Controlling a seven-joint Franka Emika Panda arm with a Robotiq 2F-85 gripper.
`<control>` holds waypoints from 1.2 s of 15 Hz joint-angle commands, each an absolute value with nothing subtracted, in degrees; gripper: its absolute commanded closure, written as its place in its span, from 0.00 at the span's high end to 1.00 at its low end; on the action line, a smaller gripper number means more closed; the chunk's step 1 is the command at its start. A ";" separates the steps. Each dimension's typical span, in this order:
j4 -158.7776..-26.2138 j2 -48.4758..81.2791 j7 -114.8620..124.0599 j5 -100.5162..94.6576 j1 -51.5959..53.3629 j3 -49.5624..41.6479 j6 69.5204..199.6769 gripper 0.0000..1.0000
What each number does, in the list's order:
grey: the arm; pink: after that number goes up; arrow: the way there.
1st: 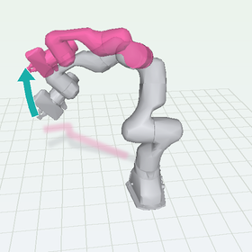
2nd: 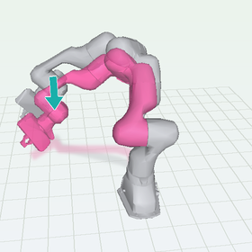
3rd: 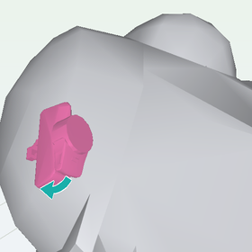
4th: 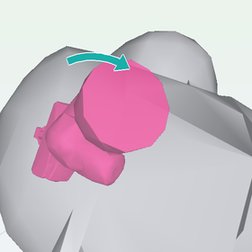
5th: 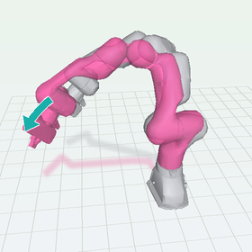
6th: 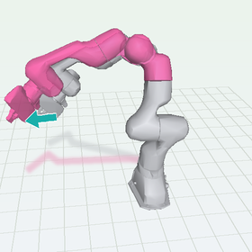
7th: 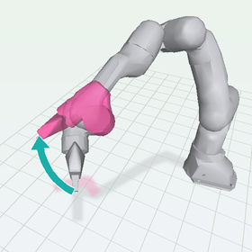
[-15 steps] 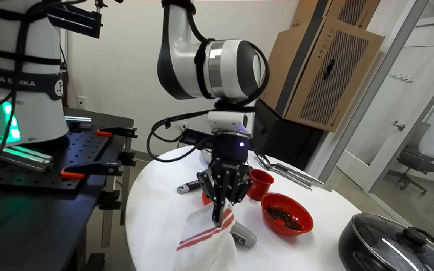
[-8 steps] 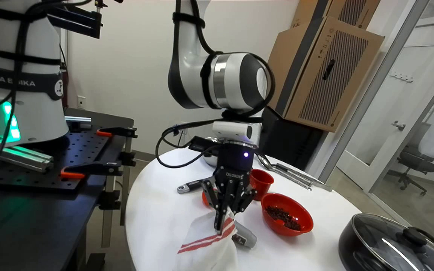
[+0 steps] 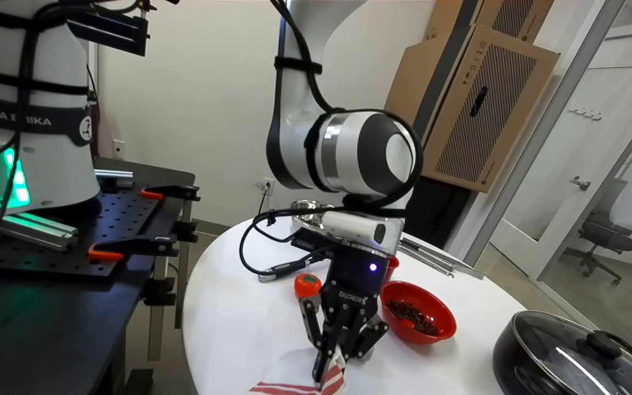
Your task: Move the towel to the right side of the table
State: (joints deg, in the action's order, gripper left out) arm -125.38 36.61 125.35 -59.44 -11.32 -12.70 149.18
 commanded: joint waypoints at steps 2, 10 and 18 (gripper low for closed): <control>-120.04 41.89 121.22 -52.92 -10.68 -13.89 148.07 0.03; -116.43 45.59 118.25 -47.28 -7.83 -16.06 148.22 0.67; -116.39 42.84 115.60 -43.41 -6.42 -17.45 149.66 1.00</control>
